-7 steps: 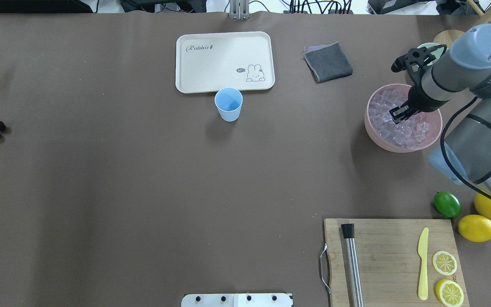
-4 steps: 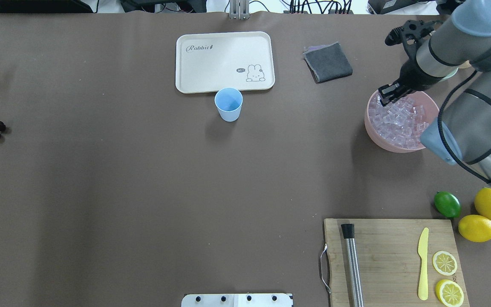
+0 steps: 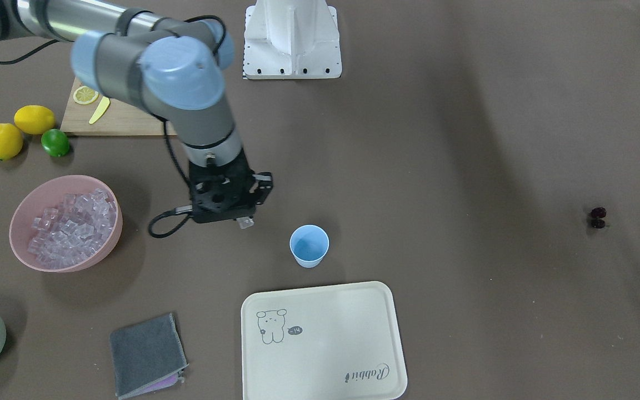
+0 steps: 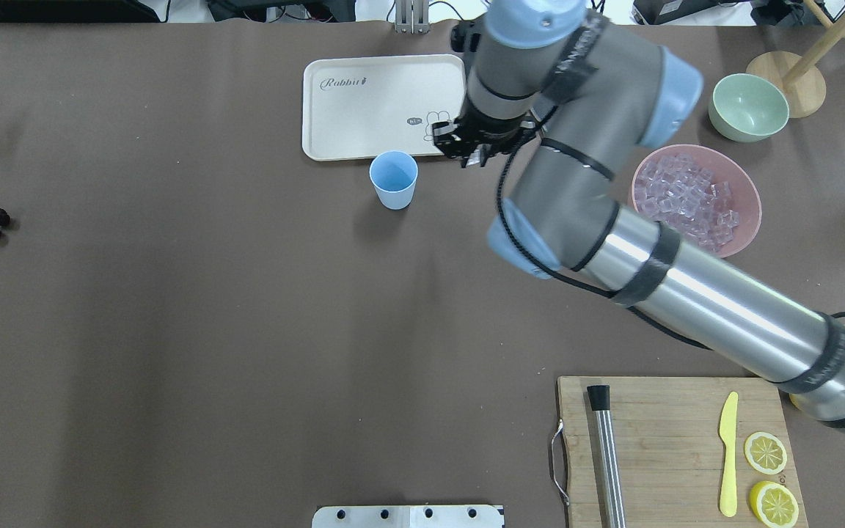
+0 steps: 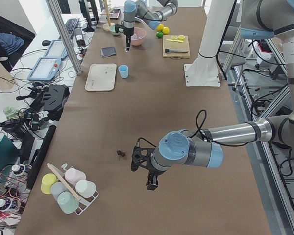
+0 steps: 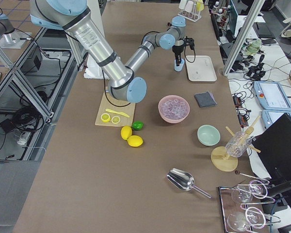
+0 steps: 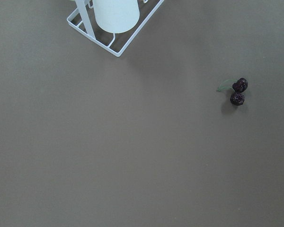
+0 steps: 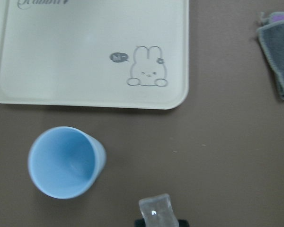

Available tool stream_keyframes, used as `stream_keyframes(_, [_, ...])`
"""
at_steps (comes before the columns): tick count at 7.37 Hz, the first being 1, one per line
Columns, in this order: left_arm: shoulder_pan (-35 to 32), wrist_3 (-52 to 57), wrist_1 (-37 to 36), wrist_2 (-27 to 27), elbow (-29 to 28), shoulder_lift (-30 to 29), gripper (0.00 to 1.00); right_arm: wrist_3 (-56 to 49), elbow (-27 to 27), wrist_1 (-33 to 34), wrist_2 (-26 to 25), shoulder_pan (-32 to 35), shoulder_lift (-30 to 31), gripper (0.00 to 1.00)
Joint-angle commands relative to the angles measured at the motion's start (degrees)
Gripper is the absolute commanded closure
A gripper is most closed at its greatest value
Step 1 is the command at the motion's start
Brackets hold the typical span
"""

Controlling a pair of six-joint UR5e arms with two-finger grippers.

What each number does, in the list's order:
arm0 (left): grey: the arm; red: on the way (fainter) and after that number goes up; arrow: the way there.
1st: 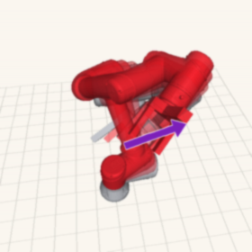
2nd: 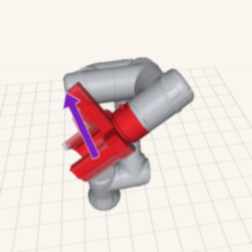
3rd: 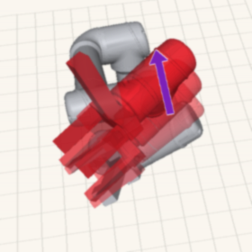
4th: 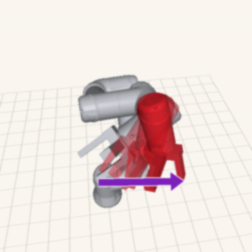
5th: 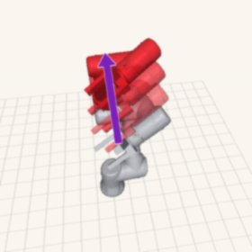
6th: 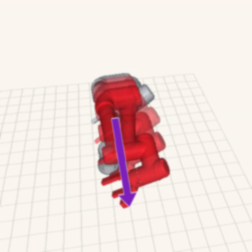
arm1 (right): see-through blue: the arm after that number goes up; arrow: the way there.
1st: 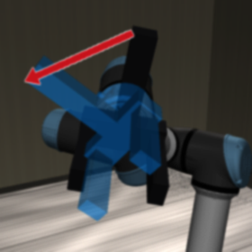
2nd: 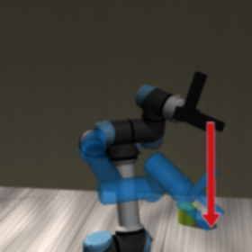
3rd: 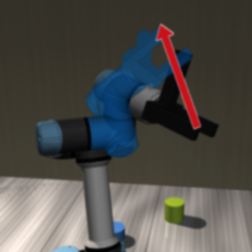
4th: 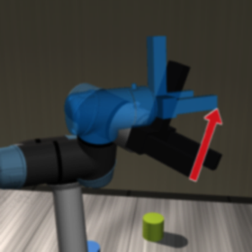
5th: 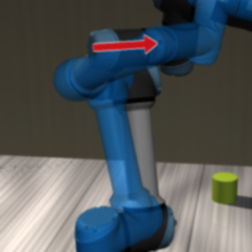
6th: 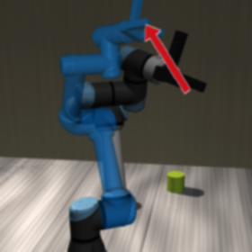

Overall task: Put ice and cherries in cup
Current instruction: 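Carry the ice cube with the right gripper over the blue cup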

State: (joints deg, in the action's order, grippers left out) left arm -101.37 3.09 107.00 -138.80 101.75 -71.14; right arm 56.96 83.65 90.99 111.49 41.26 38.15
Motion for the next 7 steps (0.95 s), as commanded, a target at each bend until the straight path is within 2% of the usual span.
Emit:
stream_keyframes(1, [0.03, -0.1, -0.03, 0.02, -0.06, -0.49, 0.02, 6.75, -12.49, -7.27, -6.61, -3.81, -8.78, 0.76])
stream_keyframes(2, [0.03, -0.1, -0.21, 0.02, -0.06, -0.57, 0.02, 6.85, -15.5, -9.75, -7.68, -4.34, -9.58, 0.75])
stream_keyframes(3, [0.03, -0.1, -0.21, 0.02, -0.15, -0.58, 0.02, 7.03, -14.75, -9.86, -7.52, -4.34, -9.33, 0.75])
stream_keyframes(4, [0.2, -0.1, -0.21, 0.02, -0.24, -0.75, 0.02, 6.77, -14.74, -9.86, -7.61, -4.95, -8.89, 0.71])
stream_keyframes(5, [0.2, -0.1, -0.21, -0.06, -1.37, -1.8, 0.02, 5.98, -12.39, -9.86, -7.52, -5.13, -6.71, 0.65])
stream_keyframes(6, [0.2, -0.1, -0.04, -0.06, -1.82, -2.07, 0.02, 5.89, -9.93, -9.86, -7.52, -5.22, -4.95, 0.29])
stream_keyframes(7, [0.2, -0.01, 0.05, -0.06, -1.82, -2.07, 0.02, 6.49, -10.0, -9.86, -7.61, -5.22, -4.93, 0.17])
